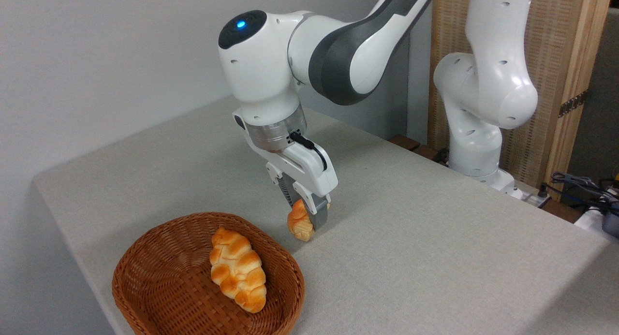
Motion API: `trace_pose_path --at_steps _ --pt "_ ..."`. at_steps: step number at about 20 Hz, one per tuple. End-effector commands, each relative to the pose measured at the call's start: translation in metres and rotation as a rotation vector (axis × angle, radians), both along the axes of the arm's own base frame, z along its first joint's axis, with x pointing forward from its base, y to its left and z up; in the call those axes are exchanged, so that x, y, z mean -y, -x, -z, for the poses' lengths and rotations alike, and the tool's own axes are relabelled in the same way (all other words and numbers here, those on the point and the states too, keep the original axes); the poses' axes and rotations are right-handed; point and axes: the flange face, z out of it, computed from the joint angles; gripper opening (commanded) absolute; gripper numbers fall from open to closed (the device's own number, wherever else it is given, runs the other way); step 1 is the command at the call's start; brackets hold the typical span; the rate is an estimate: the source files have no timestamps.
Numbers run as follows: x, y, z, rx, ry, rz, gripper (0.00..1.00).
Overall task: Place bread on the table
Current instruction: 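Lower the bun onto the table, open the gripper and raise it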
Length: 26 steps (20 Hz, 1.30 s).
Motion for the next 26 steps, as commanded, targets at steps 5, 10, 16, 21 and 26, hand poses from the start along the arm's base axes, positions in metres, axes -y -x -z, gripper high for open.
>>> trace_pose_path --at_steps 5,10,16,21,26 --pt "-0.002 -0.003 -0.024 0.051 -0.006 0.016 1.00" --pt "-0.002 -0.009 -0.047 0.099 -0.002 0.012 1.00" --pt "0.003 -0.026 -0.107 0.225 0.006 0.017 1.00" --pt "-0.003 -0.028 -0.112 0.240 0.005 0.003 1.00" --pt "-0.014 -0.033 -0.121 0.273 0.005 -0.018 1.00"
